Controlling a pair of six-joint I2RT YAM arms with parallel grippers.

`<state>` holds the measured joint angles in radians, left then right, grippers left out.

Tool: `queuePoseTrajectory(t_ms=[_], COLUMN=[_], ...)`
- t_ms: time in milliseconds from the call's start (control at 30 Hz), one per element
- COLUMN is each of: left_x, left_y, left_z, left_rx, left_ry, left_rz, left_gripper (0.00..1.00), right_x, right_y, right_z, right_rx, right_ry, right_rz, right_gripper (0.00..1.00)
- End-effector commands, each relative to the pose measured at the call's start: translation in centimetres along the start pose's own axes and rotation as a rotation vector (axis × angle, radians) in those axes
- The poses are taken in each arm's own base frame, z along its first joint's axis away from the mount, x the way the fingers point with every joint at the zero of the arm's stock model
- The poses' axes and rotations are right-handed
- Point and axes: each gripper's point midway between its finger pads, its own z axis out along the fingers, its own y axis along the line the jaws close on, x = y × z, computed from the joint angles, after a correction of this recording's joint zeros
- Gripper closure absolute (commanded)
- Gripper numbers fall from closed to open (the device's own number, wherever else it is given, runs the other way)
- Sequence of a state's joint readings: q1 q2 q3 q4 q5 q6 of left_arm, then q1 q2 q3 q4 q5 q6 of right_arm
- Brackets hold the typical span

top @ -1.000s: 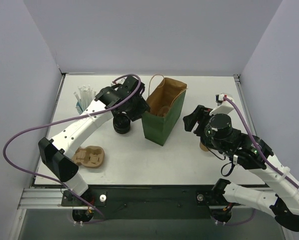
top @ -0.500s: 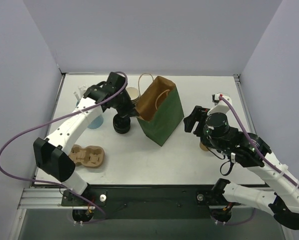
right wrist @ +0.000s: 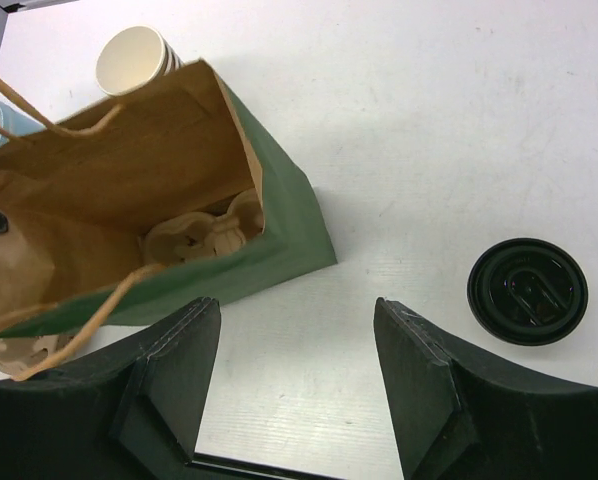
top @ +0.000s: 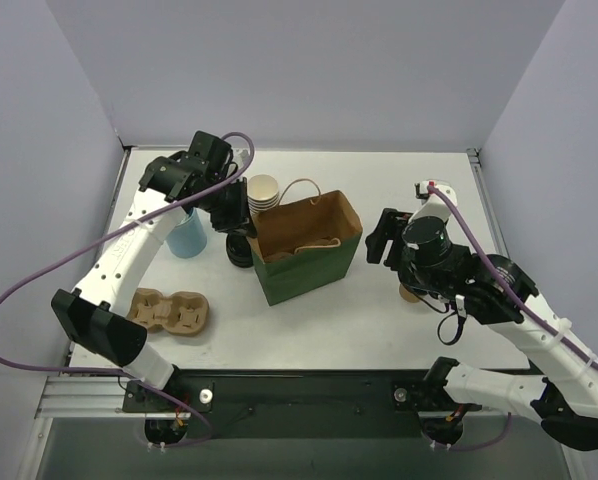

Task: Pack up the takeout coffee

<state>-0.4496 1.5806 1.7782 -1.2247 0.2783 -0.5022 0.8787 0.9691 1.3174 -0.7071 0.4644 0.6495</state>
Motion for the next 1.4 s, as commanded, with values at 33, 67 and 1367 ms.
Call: queuePoseTrajectory(t_ms=[33,67,1367], left_x=[2.6,2.9,-0.8], left_y=[-0.3,-0.3,-3.7], left_z=[-1.3,-1.1,-1.7], left_rx=[0.031,0.029,-0.055], left_ry=[0.056,0.063,-0.277], left_rz=[0.132,0.143,0.193], left_gripper=[0.95,0.93,1.00], right_x=[-0.8,-0.7,1.9], right_y=[-0.3,-0.3,-9.8], right_z=[-0.7,-0.7,3.1], right_rx=[0.010,0.011,0.384], right_ry=[0.002,0.005,0.197], right_rz=[-0.030,-0.035,0.077], right_gripper=[0.37,0.37,0.36])
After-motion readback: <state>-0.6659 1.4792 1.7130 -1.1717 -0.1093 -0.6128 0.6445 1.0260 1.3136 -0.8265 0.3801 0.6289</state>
